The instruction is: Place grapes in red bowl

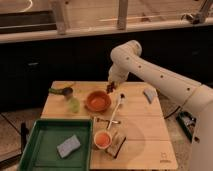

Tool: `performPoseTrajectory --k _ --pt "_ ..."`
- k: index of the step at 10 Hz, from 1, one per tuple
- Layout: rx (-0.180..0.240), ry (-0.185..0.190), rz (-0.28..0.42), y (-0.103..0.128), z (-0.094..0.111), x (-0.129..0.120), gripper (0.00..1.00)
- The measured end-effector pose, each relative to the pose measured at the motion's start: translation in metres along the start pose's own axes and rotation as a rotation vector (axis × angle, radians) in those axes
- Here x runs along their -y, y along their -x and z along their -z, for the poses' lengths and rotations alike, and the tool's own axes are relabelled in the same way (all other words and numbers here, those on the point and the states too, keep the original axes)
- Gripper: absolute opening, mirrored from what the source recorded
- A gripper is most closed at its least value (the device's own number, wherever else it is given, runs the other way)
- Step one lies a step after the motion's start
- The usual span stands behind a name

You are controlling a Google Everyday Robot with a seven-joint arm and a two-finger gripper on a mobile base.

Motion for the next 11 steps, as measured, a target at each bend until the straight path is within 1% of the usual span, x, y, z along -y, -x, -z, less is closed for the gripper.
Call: performPoseTrajectory --k 6,11 --pt "0.036 0.0 0.077 0.0 -0.008 0.021 0.01" --pt "0.068 0.007 0.123 0.002 -0.017 0.029 0.01"
